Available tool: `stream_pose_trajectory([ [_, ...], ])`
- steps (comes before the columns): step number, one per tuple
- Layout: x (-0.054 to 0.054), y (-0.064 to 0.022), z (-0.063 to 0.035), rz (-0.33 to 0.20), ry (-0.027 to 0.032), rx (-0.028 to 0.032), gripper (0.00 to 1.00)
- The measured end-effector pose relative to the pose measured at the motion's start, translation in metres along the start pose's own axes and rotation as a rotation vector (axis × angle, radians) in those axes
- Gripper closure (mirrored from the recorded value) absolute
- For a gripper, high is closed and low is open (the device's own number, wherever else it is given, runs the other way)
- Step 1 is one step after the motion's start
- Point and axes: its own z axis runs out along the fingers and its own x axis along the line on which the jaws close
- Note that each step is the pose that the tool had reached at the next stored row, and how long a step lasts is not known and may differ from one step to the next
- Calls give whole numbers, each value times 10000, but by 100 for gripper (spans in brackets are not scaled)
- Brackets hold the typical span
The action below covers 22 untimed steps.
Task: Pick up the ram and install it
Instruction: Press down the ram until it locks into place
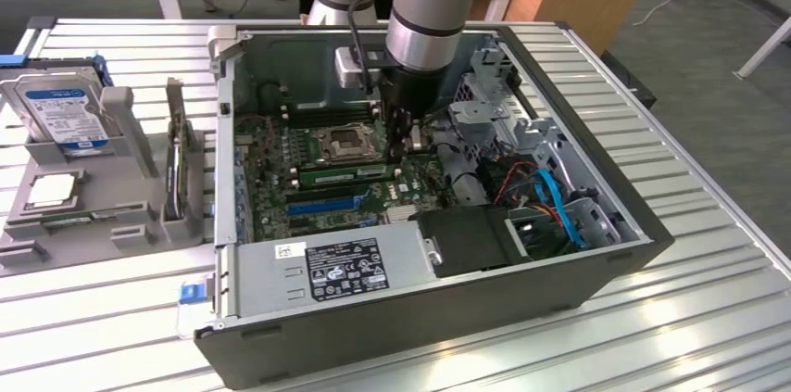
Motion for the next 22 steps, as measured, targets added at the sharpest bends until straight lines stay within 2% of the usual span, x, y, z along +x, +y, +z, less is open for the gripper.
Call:
stream_pose_trajectory([
  [15,1,0,23,0,1,-1,90],
  [22,-42,-1,27,-1,0,-1,90],
])
